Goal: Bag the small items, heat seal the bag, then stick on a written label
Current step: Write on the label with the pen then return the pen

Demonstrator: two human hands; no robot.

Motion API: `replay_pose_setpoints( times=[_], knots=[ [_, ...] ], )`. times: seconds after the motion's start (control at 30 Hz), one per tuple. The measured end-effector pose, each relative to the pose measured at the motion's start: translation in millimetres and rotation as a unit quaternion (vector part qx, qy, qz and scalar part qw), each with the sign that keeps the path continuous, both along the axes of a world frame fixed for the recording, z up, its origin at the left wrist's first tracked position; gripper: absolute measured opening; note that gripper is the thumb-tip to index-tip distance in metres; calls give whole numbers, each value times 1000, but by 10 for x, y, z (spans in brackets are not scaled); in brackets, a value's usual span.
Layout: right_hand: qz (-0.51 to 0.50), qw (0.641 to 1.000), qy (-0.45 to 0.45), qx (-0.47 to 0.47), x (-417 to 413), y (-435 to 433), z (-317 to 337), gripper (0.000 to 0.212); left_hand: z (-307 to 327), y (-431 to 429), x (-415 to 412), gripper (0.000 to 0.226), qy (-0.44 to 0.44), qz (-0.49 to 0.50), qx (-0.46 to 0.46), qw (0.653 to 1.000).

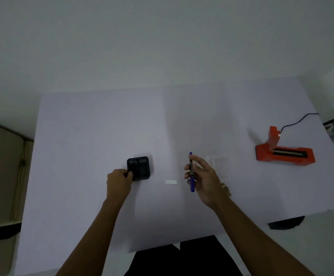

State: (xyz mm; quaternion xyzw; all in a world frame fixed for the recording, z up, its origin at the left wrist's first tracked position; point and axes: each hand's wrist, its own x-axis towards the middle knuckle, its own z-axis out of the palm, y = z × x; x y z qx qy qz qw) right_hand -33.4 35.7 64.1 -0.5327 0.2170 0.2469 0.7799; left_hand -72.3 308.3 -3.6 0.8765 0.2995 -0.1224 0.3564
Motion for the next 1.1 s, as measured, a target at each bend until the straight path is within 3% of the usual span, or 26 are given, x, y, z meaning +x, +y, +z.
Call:
replay_pose_setpoints(
  times=[0.1, 0.17, 0.23, 0.33, 0.47, 0.7, 0.93, 1.1],
  knots=[
    [-10, 996, 57, 70, -76, 76, -9, 30, 173, 6, -10, 46, 26, -33, 77, 996],
    [4, 995, 75, 67, -114, 142, -12, 17, 390, -64, -10, 37, -16, -70, 90, 993],
    [27, 994, 88, 62, -154, 208, -14, 27, 660, -238, -14, 25, -70, -104, -15, 992],
    [39, 995, 88, 27, -206, 299, -7, 51, 923, -569, -73, 32, -77, -198, -170, 962],
    [19, 997, 69, 6, -246, 378, 14, 53, 899, -803, -181, 23, -123, -292, -125, 940],
    [31, 997, 60, -30, -315, 379, 28, 51, 846, -908, -237, 20, -98, -318, -123, 935],
    [-55, 992, 111, 4, -293, 388, -58, 47, 927, -961, -258, 37, -51, -290, -184, 938],
    [-256, 956, 142, 0, -24, -16, -136, 44, 961, -672, -320, 35, -19, -179, -280, 943]
  ],
)
